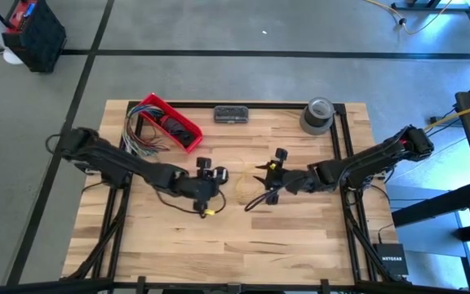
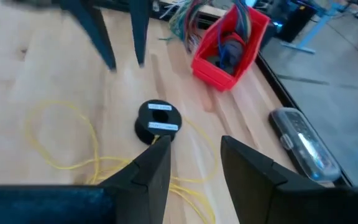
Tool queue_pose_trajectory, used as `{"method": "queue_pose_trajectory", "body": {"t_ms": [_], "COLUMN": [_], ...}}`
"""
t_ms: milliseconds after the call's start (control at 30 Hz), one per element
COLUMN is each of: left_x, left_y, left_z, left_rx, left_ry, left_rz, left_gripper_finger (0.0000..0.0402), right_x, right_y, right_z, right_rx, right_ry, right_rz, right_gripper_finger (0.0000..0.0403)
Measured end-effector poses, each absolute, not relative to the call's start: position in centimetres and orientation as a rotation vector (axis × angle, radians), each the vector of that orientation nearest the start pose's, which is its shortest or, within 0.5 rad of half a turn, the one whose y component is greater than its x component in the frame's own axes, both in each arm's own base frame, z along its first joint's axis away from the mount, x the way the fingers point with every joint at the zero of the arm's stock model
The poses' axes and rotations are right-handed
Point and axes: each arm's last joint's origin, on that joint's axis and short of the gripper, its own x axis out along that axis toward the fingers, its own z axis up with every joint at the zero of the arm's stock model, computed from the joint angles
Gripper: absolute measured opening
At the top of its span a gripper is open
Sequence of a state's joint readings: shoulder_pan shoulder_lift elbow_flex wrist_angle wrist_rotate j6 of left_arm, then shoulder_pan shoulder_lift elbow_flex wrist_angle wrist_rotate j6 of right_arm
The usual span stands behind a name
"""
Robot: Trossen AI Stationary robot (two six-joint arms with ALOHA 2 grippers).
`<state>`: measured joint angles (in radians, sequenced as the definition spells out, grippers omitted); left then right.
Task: Coil cords
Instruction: Return to Home Position
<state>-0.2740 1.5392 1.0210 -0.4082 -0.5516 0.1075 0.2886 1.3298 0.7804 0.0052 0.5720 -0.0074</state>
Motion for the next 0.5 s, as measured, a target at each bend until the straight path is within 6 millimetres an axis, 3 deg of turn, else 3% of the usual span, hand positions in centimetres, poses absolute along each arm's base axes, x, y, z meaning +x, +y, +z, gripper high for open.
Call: {"method": "queue_pose_trajectory", "body": {"t_ms": [200,367,500], "left_x": [25.7,20.4,17.3], "left_y": [-6.6,-5.3,-3.9], "left_z": [25.6,24.5,23.3], "left_rx": [0.336,0.219,0.136], "left_ry": [0.682,0.442,0.247], "left_rz": [0.16,0.094,-0.016], "left_gripper_finger": [0.0131,0.0111,0.0092], "right_x": [24.1,20.3,17.8], "right_y": [5.6,4.3,3.0], "right_z": [25.3,25.4,24.3], "right_rx": [-0.234,-0.181,-0.113], "right_ry": [0.487,0.377,0.228], "right_rz": [-0.221,-0.187,-0.075], "right_gripper_finger": [0.0144,0.0144,0.0126]}}
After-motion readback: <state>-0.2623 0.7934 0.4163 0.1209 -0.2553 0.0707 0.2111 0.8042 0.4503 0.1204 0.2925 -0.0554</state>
